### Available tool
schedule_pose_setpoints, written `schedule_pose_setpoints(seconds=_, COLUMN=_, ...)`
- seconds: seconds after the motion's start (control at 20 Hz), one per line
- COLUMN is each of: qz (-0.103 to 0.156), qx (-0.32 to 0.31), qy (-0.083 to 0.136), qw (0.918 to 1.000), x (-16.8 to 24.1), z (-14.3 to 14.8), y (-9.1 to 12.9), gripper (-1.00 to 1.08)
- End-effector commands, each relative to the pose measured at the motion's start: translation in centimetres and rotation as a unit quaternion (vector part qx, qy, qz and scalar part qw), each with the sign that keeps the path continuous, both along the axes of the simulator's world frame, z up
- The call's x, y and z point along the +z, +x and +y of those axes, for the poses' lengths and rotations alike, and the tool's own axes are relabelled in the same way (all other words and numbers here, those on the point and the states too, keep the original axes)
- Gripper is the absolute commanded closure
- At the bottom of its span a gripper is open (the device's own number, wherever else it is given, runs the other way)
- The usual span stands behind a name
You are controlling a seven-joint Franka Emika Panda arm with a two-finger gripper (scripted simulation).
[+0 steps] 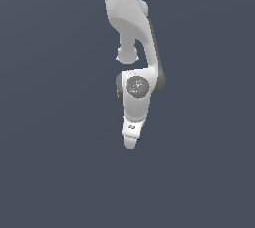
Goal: Pick up the object and move it to a goal position.
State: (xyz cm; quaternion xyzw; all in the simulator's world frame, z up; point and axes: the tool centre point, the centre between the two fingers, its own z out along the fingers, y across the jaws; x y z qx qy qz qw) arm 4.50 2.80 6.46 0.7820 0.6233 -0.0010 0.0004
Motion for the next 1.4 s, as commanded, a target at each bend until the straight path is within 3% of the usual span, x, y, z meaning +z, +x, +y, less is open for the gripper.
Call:
schedule_pose_setpoints(seconds=0.0, qz=0.000, qx=0.009, qy=0.001, qw=1.0000, x=-0.1, z=0.1, y=0.1, gripper=-0.92)
schedule_pose_setpoints(seconds=0.35, qz=0.000, qx=0.010, qy=0.001, qw=0.9999, x=-0.5, z=0.0, y=0.1, gripper=-0.92)
schedule_pose_setpoints(seconds=1.05, qz=0.000, qx=0.013, qy=0.001, qw=0.9999, x=-5.2, z=0.1, y=0.1, gripper=-0.92)
schedule_pose_setpoints(seconds=1.1, qz=0.000, qx=0.013, qy=0.001, qw=0.9999, x=-5.2, z=0.1, y=0.1, gripper=1.08)
schedule_pose_setpoints(seconds=1.35, qz=0.000, qx=0.013, qy=0.001, qw=0.9999, x=-5.2, z=0.1, y=0.1, gripper=1.08)
